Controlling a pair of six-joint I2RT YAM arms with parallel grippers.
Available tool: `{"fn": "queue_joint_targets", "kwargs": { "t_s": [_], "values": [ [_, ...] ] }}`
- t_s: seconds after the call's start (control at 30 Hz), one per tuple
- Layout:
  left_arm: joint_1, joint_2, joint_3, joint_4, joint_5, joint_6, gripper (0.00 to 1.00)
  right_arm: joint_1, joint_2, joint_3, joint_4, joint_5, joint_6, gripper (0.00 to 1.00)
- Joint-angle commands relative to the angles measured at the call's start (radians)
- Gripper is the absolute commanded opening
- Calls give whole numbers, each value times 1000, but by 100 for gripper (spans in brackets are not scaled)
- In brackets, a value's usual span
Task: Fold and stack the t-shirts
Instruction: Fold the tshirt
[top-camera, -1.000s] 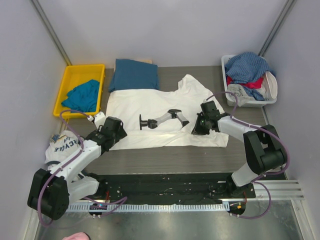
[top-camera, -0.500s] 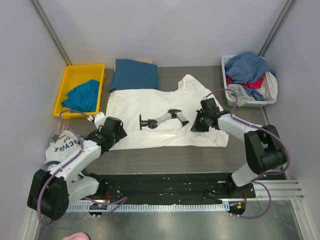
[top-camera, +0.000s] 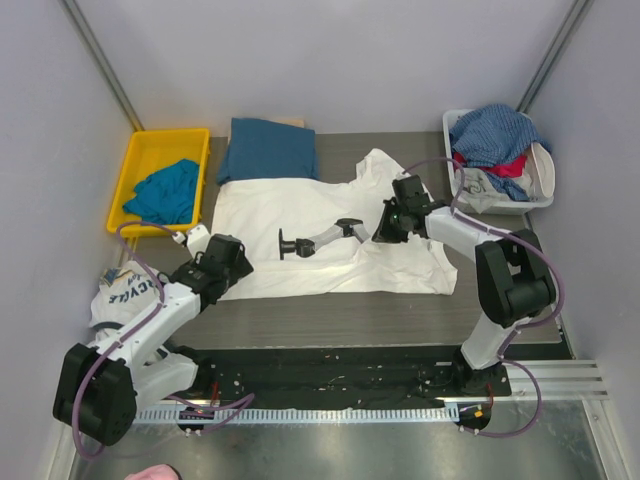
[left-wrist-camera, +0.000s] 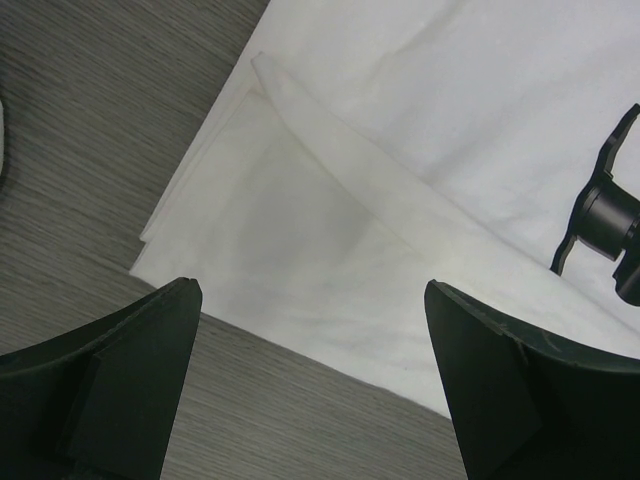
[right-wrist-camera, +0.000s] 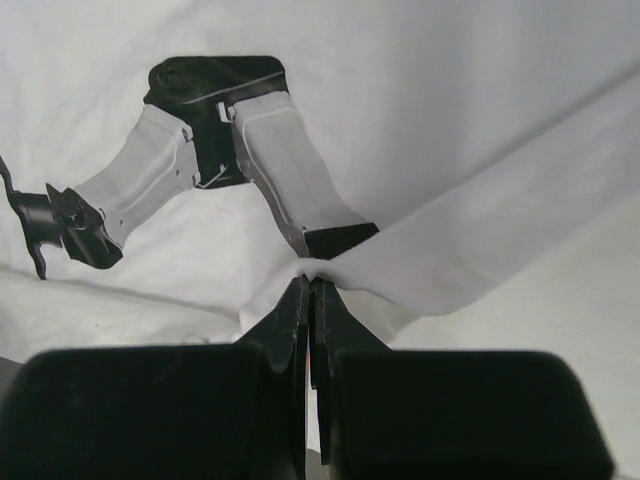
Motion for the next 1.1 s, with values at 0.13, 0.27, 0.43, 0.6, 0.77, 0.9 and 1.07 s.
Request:
{"fn": "queue_joint_targets", "kwargs": {
  "t_s": [0.13, 0.27, 0.43, 0.6, 0.77, 0.9, 1.07],
  "values": [
    [-2, -34, -13, -11, -12, -18, 100, 19, 113, 170, 17, -29, -21, 4],
    [-2, -41, -18, -14, -10, -18, 100, 28, 159, 221, 12, -42, -20, 6],
    [-2, -48, -24, -15, -6, -21, 100, 50, 204, 262, 9, -56, -21, 12],
    [-2, -54, -25, -18, -3, -20, 100, 56, 213, 283, 8, -75, -32, 32],
    [-2, -62, -25, -19, -3, -21, 100, 55, 132, 268, 9, -24, -57, 38],
    [-2, -65, -21, -19, -3, -21, 100, 56, 55, 230, 2, 30, -84, 41],
    [-2, -74, -21, -19, -6, -15, 100, 55, -37, 166, -28, 128, -95, 43]
  ]
}}
